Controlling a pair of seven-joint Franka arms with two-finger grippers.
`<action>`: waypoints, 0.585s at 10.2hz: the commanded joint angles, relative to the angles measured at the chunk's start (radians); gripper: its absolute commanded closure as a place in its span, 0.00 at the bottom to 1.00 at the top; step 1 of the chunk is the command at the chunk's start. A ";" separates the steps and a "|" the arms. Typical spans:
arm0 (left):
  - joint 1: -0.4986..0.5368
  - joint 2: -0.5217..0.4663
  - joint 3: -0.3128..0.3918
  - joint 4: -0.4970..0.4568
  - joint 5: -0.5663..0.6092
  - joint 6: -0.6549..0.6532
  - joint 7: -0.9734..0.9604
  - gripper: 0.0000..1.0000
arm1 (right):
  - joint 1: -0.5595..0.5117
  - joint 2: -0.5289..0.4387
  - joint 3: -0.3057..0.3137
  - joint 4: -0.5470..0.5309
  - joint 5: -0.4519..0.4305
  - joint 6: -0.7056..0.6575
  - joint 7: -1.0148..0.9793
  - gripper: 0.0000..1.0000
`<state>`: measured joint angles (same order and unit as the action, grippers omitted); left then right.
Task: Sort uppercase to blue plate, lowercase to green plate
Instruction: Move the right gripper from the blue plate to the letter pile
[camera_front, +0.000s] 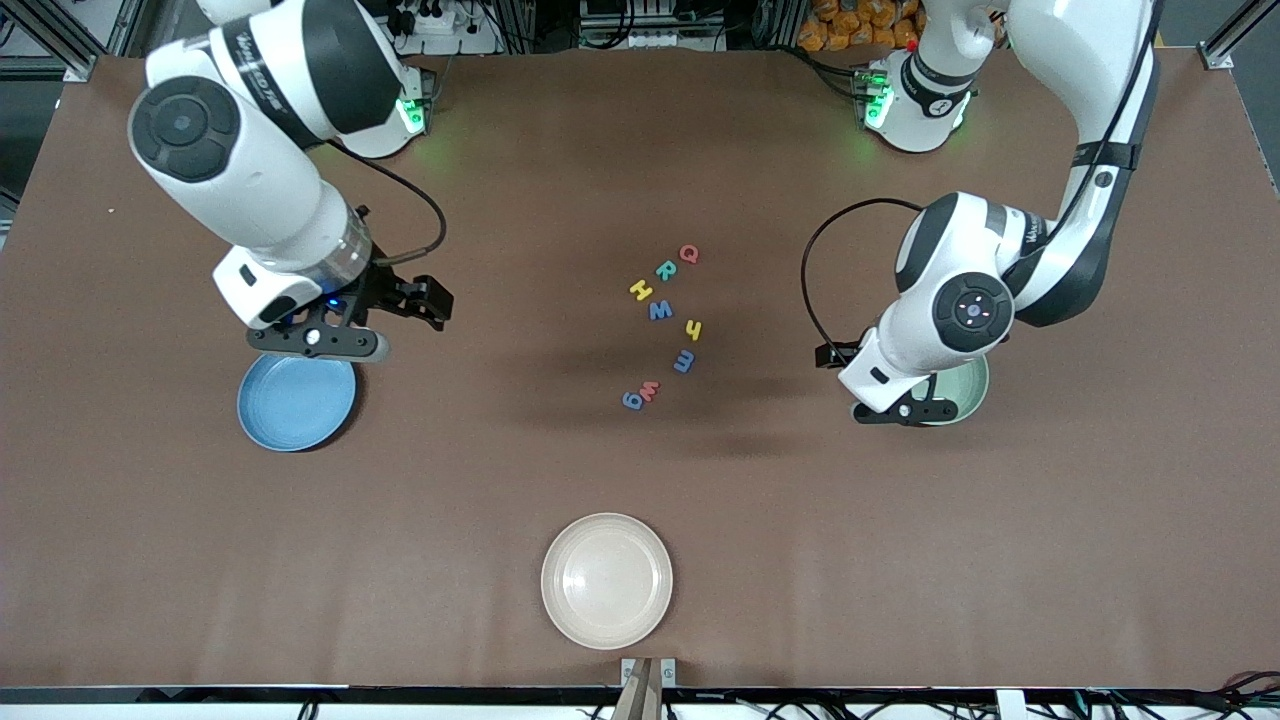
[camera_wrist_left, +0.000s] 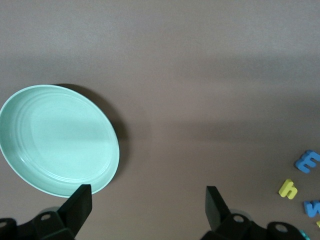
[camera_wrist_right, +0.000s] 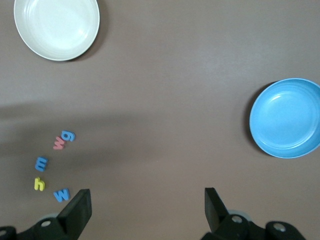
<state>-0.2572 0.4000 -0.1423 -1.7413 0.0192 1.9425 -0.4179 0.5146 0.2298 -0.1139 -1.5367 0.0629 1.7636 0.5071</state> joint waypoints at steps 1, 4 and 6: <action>-0.016 0.017 0.001 0.008 0.028 0.029 -0.045 0.00 | 0.050 0.055 -0.004 0.012 0.005 0.072 0.127 0.00; -0.019 0.034 0.001 0.009 0.028 0.042 -0.045 0.00 | 0.120 0.150 -0.004 0.012 0.014 0.187 0.297 0.00; -0.024 0.049 0.001 0.011 0.033 0.070 -0.088 0.00 | 0.157 0.215 -0.003 0.015 0.017 0.273 0.440 0.00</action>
<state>-0.2698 0.4321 -0.1419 -1.7406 0.0203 1.9883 -0.4495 0.6511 0.4018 -0.1124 -1.5398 0.0665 2.0008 0.8622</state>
